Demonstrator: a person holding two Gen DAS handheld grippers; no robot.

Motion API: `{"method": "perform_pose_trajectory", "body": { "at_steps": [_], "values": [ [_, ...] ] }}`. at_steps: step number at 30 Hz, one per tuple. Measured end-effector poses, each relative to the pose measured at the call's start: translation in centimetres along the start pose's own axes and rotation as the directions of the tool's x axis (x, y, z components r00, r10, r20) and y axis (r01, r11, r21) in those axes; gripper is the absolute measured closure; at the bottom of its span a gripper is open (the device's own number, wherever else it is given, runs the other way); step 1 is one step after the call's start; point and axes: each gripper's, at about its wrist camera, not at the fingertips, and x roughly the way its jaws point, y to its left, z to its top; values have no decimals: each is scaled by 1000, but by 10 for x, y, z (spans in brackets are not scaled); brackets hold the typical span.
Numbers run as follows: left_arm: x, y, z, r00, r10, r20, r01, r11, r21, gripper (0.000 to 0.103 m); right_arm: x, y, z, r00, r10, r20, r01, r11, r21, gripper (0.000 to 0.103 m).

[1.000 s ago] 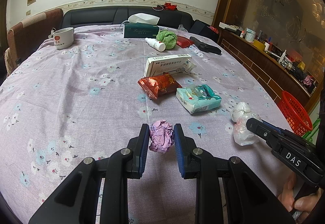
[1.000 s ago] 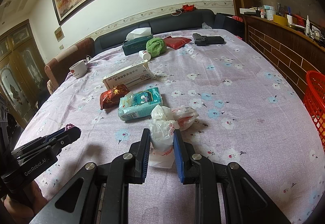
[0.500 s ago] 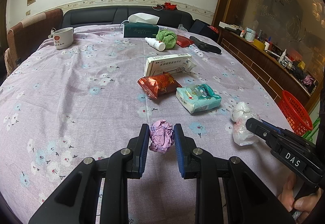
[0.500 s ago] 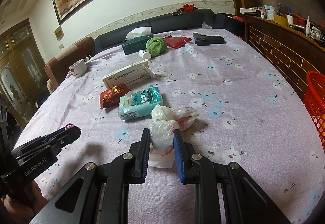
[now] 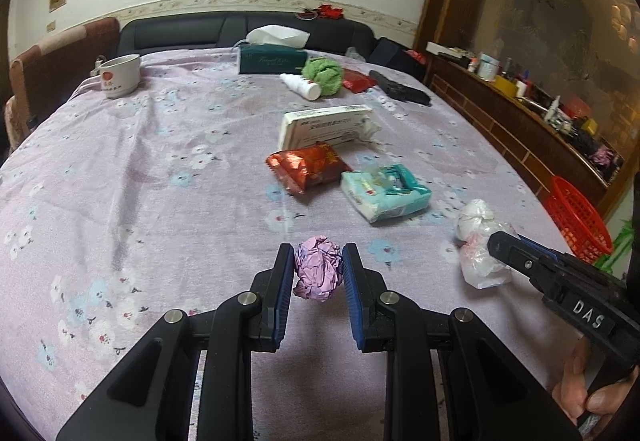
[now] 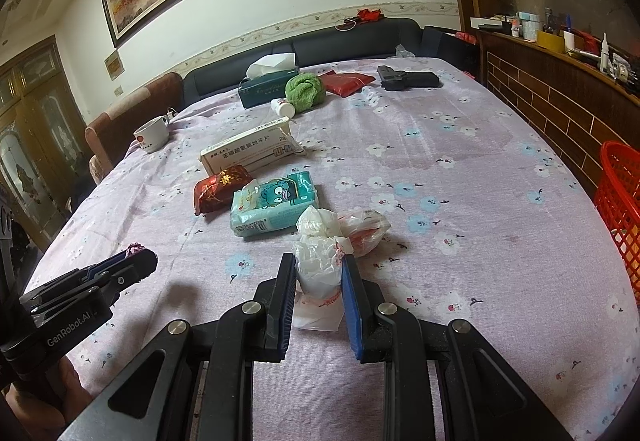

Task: Collect trash
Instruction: 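Hold the pink tissue and white bag lifted above the table, then carry the tissue and bag over the red basket and open both tools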

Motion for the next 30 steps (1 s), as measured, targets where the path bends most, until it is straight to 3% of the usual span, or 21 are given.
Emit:
{"method": "perform_pose_trajectory", "body": {
  "at_steps": [4, 11, 18, 21, 27, 30],
  "values": [
    [-3, -1, -3, 998, -58, -33, 57, 998, -14, 80, -7, 0, 1, 1000, 29, -11, -29, 999, 14, 79],
    [-24, -25, 9, 995, -103, -17, 103, 994, 18, 80, -31, -7, 5, 999, 36, 14, -37, 999, 36, 79],
    [-34, -95, 35, 977, -208, -46, 212, 969, 128, 80, -72, -50, 15, 995, 2, 98, -16, 990, 141, 79],
    [-31, -137, 50, 956, -283, -77, 292, 942, 168, 80, -97, -81, 20, 988, -35, 151, 4, 979, 202, 79],
    [-8, -241, 69, 882, -431, -190, 466, 858, 218, 80, -148, -162, 25, 962, -151, 228, 68, 939, 338, 79],
    [8, -287, 72, 857, -460, -233, 509, 827, 238, 80, -165, -208, 26, 953, -192, 236, 84, 912, 401, 79]
  ]
}}
